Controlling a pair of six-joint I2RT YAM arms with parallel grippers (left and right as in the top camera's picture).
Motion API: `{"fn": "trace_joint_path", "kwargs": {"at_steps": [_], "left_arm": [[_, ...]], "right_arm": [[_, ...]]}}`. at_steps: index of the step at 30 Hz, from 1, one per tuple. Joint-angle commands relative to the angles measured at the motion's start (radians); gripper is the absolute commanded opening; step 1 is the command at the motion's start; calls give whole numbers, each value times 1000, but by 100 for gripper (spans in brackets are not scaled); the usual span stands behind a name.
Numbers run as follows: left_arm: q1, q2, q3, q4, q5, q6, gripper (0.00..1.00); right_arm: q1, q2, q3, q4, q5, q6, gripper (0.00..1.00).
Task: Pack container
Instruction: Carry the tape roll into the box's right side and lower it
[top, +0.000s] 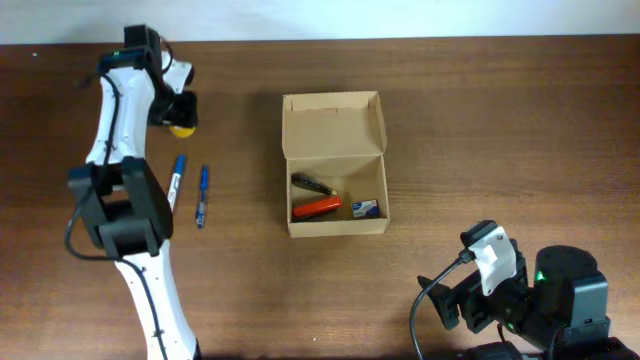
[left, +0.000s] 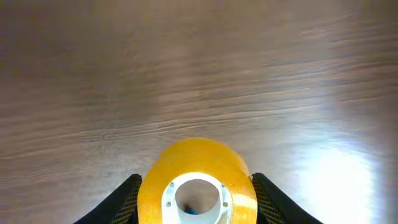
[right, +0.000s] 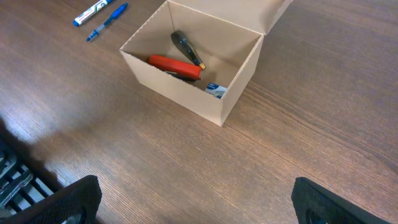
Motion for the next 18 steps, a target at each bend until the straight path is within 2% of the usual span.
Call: {"fn": "trace_joint_path", "kwargs": {"at_steps": [1, 10, 18], "left_arm": [[-59, -129, 38, -3, 18, 27, 25], [-321, -290, 38, -39, 18, 136, 25], [-576, -296, 6, -55, 18, 166, 26]], "right_arm": [[-7, -5, -3, 3, 10, 0, 99], [-7, -5, -3, 2, 10, 0, 99], [-7, -5, -3, 3, 10, 0, 99]]}}
